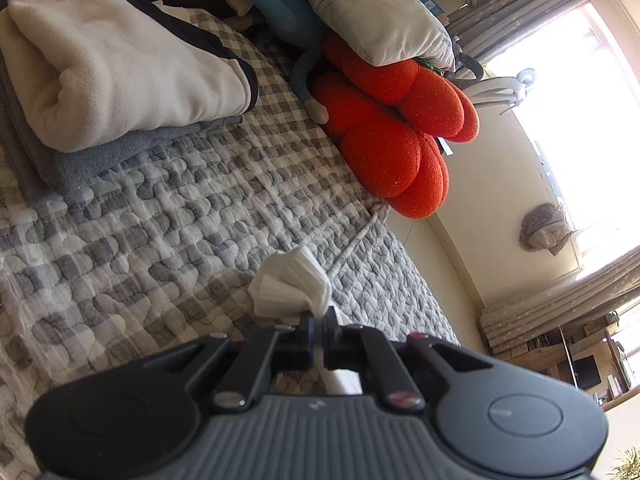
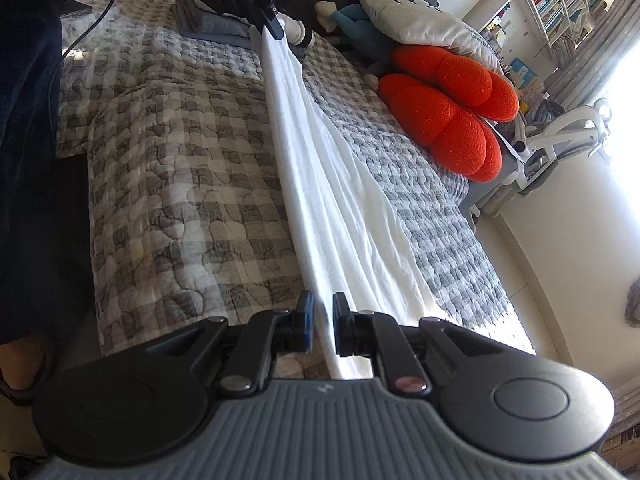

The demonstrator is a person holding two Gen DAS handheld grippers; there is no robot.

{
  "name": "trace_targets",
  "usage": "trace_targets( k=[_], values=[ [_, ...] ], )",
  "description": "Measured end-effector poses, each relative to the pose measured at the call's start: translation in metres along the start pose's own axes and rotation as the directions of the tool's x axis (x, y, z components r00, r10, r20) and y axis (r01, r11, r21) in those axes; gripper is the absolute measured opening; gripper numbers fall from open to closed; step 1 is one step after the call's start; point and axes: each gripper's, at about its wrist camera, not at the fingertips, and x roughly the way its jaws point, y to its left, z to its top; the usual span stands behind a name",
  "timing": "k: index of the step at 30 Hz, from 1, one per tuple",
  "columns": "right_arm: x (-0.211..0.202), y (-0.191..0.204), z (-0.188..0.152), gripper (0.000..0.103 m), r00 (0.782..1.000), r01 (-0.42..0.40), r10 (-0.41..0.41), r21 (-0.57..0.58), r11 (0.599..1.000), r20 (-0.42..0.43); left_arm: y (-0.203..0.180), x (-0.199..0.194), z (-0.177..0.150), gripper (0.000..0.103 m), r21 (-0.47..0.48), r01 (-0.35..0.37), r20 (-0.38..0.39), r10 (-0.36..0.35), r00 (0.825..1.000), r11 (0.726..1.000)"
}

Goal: Fold clothes

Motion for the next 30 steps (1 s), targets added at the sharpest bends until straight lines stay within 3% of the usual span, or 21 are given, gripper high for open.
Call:
trace_targets(
  k=[4,7,13,24,27,30],
  values=[
    [-0.002,0.007,0.003,0.016,1.000,0.009,-0.008,-0.040,0.999,0.023,0.000,0.002,0.002,0.003,-0.006,-0.002,-0.008,0.002,1.000,1.000],
    [-0.012,0.007,0.010,0.016,0.995,-0.071,0.072,-0.008,0.997,0.074,0.000,0.004,0.003,0.003,-0.004,-0.006,-0.013,0.006,1.000,1.000],
    [0.006,0.016,0.006,0.014,0.999,-0.039,0.038,-0.044,0.998,-0.030,-0.002,0.004,0.004,0.003,0.005,-0.001,-0.016,0.001,1.000,1.000],
    [0.014,0.019,0.010,0.015,0.998,0.061,-0.063,-0.080,0.995,-0.020,0.000,0.006,0.005,0.003,0.001,0.005,-0.025,-0.005,1.000,1.000],
    [0.013,0.019,0.009,0.025,0.997,0.078,-0.080,-0.093,0.993,-0.017,0.000,0.006,0.004,0.003,0.003,0.007,-0.026,-0.006,1.000,1.000],
    [0.013,0.018,0.009,0.026,0.996,0.087,-0.088,-0.095,0.992,-0.014,0.000,0.006,0.004,0.004,0.005,0.007,-0.027,-0.007,1.000,1.000]
  ],
)
